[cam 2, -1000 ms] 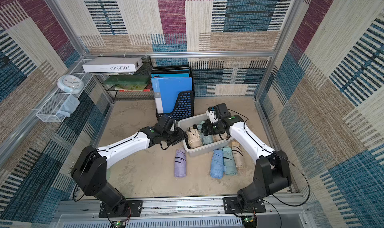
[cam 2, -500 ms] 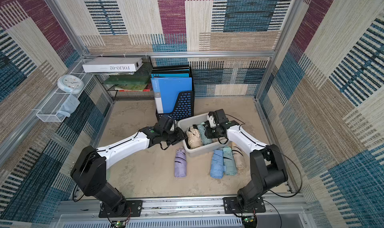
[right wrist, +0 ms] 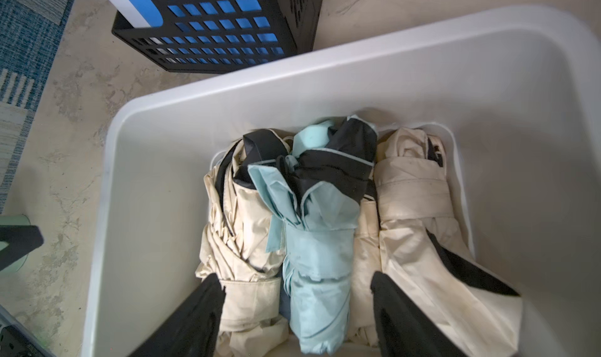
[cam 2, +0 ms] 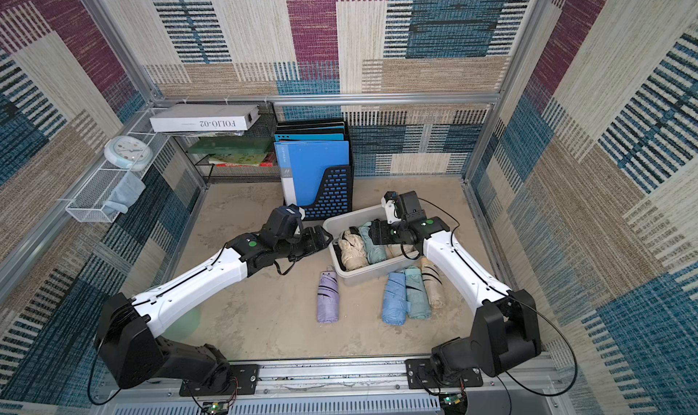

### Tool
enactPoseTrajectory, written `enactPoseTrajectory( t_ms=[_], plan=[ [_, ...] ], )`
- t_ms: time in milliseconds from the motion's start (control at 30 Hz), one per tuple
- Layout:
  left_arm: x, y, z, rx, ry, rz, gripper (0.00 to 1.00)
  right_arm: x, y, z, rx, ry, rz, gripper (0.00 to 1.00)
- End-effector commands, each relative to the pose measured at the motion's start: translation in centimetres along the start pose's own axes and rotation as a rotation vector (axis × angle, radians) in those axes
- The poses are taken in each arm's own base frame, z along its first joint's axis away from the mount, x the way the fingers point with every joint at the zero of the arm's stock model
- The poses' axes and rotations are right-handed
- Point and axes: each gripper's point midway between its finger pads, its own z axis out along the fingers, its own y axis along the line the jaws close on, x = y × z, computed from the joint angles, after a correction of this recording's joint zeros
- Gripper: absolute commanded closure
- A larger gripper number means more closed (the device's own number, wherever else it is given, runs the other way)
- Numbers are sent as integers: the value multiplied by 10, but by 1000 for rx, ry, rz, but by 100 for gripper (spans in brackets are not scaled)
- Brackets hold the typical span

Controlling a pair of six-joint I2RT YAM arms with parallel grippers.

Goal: Put the umbrella into the storage box
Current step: Place the umbrella in the storage box, then pick up the umbrella from the center of the board.

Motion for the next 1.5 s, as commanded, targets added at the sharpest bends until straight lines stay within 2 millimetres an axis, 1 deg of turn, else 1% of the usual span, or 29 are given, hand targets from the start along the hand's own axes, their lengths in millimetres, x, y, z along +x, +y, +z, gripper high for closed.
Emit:
enactPoseTrajectory(
  t_ms=[0, 100, 167, 233, 400, 500, 567, 633, 800, 1000, 1233, 1333, 1467],
  plan=[
    [26, 39, 2, -106, 64, -31, 14, 11, 10, -10, -38, 38, 43, 24],
    [51, 51, 12, -104, 141, -63, 12, 16, 21, -16, -74, 40, 59, 25],
    [62, 56, 19, -104, 174, -62, 11, 18, 25, -19, -81, 32, 64, 25],
    [70, 59, 26, -106, 203, -55, 10, 18, 28, -21, -89, 25, 66, 25],
    [93, 56, 46, -103, 281, -3, 10, 22, 35, -24, -98, 26, 58, 25],
    [107, 65, 56, -159, 309, 30, 10, 24, 36, -27, -98, 21, 56, 26],
    [116, 74, 64, -186, 322, 20, 12, 26, 37, -29, -101, 21, 59, 26],
    [120, 77, 72, -191, 331, 14, 15, 28, 38, -32, -101, 16, 62, 26],
    [123, 81, 86, -232, 356, 41, 21, 31, 39, -34, -107, 15, 64, 26],
    [124, 96, 94, -307, 364, 53, 37, 30, 42, -35, -116, 16, 60, 27],
    [120, 104, 84, -336, 334, 48, 57, 31, 46, -35, -135, 26, 55, 27],
    [120, 109, 78, -341, 323, 36, 63, 30, 49, -36, -148, 26, 49, 27],
    [118, 111, 65, -331, 293, 11, 68, 30, 57, -39, -184, 26, 39, 27]
  ],
)
